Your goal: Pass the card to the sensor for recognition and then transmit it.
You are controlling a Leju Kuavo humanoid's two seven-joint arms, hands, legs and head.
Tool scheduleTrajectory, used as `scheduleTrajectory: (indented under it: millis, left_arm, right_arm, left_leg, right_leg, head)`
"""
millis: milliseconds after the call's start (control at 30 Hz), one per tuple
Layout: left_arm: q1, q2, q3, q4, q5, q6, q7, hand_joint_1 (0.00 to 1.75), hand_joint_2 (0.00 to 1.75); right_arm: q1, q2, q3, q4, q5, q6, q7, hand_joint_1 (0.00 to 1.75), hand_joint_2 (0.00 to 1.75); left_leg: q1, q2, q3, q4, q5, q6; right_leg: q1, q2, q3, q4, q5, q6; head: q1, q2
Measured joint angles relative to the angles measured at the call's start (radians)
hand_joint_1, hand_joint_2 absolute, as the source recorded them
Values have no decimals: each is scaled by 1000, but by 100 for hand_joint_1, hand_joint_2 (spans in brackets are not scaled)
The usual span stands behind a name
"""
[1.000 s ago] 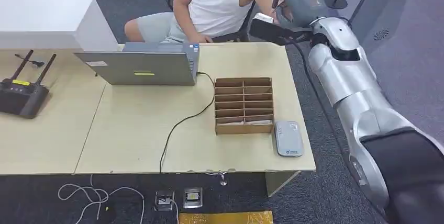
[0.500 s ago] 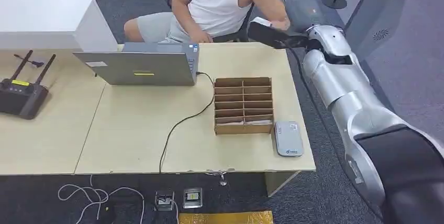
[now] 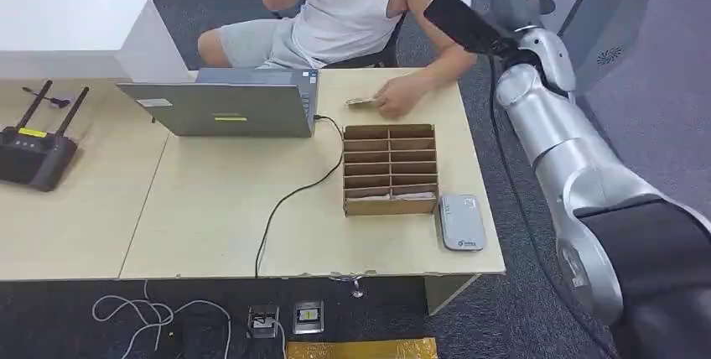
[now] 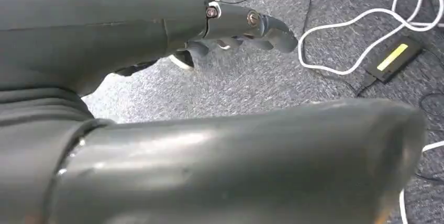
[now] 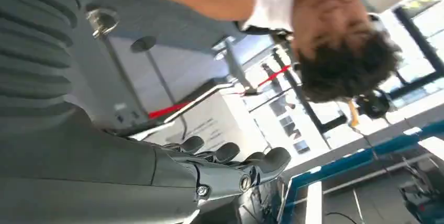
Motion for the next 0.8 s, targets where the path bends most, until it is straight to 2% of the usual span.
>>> scheduleTrajectory:
  millis: [67, 200, 233, 500, 600, 800]
  left_arm:
    - [4, 0, 0, 0, 2, 4, 0, 0, 0]
    - [12, 2, 0, 0, 10, 5, 0, 0, 0]
    - [16, 3, 0, 0, 11, 5, 0, 0, 0]
    - [30, 20, 0, 0, 17, -4, 0, 0, 0]
    - [32, 23, 0, 0, 23, -5, 0, 0, 0]
    - [45, 19, 1, 1, 55, 18, 3, 0, 0]
  right_arm:
    - [20, -3, -10, -42, -77, 73, -22, 0, 175]
    - [166, -50, -11, -277, -238, 262, 87, 0, 175]
    - [213, -65, -11, -347, -266, 289, 110, 0, 175]
    - [474, -155, -11, -756, -301, 353, 194, 0, 175]
    - [547, -173, -10, -851, -288, 353, 202, 0, 175]
    - [616, -188, -7, -962, -280, 374, 203, 0, 175]
  left_leg:
    - [0, 0, 1, 0, 0, 0]
    - [0, 0, 3, 0, 0, 0]
    - [0, 0, 3, 0, 0, 0]
    - [0, 1, 3, 0, -1, 0]
    - [0, 1, 2, 0, -1, 0]
    - [0, 1, 2, 0, -1, 0]
  right_leg:
    - [0, 0, 0, 0, 0, 0]
    - [0, -1, 3, -1, 0, 0]
    - [0, -1, 3, -1, 0, 0]
    - [0, 0, 2, -1, 0, 0]
    - [0, 0, 2, 0, 0, 0]
    - [0, 0, 2, 0, 0, 0]
  head:
    - [0, 0]
    - [0, 0]
    - [0, 0]
    - [-1, 0]
    - [0, 0]
    - [0, 0]
